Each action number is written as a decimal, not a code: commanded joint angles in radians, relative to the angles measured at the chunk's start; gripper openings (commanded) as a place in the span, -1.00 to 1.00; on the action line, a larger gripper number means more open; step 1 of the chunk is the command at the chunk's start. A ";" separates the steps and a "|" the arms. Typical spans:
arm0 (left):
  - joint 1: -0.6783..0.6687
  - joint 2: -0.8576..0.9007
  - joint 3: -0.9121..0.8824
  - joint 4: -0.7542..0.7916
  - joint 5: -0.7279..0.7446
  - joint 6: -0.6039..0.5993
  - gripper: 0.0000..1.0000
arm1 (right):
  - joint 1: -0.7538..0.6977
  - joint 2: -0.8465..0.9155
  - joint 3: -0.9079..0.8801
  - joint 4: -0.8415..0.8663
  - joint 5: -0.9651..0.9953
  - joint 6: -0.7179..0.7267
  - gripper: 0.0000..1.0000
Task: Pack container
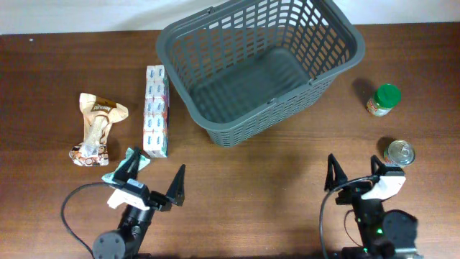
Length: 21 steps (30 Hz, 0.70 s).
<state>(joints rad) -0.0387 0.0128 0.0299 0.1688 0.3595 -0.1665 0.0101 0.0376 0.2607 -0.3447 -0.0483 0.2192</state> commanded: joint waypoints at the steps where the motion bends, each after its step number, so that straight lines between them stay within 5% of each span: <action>1: 0.005 -0.006 0.068 -0.097 0.177 -0.095 0.99 | 0.009 0.060 0.177 -0.094 -0.019 -0.077 0.98; 6: 0.005 -0.005 0.204 -0.296 0.372 -0.109 0.99 | 0.010 0.249 0.524 -0.365 -0.036 -0.078 0.98; 13: 0.005 -0.005 0.211 -0.323 0.512 -0.120 0.99 | 0.010 0.480 0.906 -0.717 -0.196 -0.092 0.98; 21: 0.004 -0.005 0.291 -0.418 0.652 -0.379 0.99 | 0.010 0.636 1.167 -0.805 -0.203 -0.092 0.98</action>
<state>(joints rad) -0.0387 0.0139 0.2562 -0.2131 0.9234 -0.4271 0.0101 0.6220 1.3346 -1.1446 -0.2256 0.1341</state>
